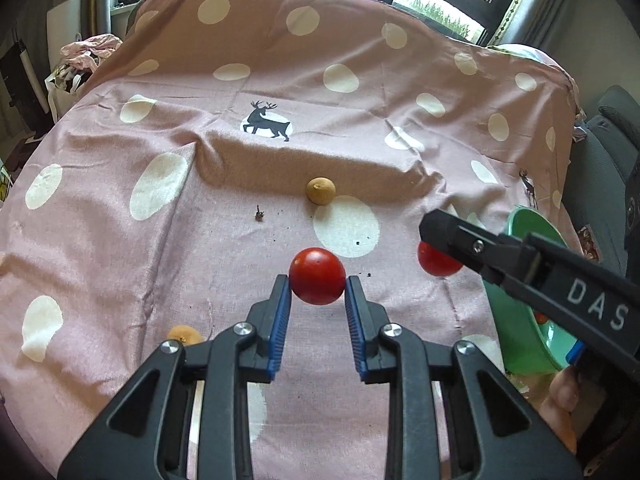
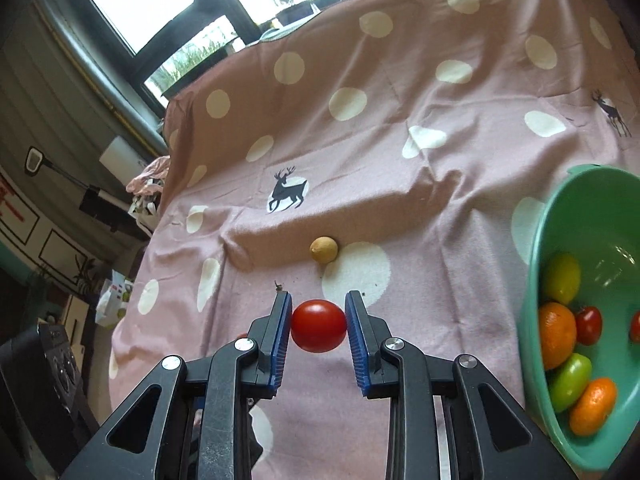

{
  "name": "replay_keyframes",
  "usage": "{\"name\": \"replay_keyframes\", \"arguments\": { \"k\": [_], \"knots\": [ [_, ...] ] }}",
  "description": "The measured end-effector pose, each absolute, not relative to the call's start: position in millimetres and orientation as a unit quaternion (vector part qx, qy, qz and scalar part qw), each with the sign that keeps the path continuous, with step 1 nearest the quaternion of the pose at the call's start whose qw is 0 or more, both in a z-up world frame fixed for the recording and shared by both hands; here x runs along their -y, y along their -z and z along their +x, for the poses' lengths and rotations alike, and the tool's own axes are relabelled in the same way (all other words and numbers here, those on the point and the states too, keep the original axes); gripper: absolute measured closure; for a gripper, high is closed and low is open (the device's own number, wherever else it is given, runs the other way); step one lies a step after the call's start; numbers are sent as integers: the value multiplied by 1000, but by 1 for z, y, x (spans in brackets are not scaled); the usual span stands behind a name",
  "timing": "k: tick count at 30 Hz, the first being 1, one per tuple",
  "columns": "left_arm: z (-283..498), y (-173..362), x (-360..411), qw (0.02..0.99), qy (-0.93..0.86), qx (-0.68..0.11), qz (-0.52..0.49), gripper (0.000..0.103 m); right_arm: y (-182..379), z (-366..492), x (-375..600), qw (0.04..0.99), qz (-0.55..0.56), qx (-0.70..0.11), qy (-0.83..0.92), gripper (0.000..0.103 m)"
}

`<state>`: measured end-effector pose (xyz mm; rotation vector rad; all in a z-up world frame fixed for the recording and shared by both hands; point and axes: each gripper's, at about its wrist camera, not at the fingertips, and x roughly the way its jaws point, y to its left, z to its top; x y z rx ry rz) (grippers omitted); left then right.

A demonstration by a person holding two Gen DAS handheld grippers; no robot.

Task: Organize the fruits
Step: 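Carry the cherry tomato with the right gripper over the green bowl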

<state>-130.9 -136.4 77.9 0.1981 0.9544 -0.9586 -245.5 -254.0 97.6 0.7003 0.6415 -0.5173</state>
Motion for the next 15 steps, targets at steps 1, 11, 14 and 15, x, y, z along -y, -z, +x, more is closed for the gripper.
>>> {"name": "replay_keyframes", "arguments": {
  "k": [1, 11, 14, 15],
  "knots": [
    [-134, -80, 136, 775, 447, -437, 92, 76, -97, -253, 253, 857, 337, -299, 248, 74],
    [-162, -104, 132, 778, 478, -396, 97, 76, -107, -316, 248, 856, 355, -248, 282, 74],
    [-172, -112, 131, 780, 487, -381, 95, 76, -118, -328, 248, 859, 343, -226, 305, 74],
    [-175, -115, 131, 780, 491, -376, 96, 76, -121, -331, 248, 859, 339, -220, 313, 74]
  ]
}}
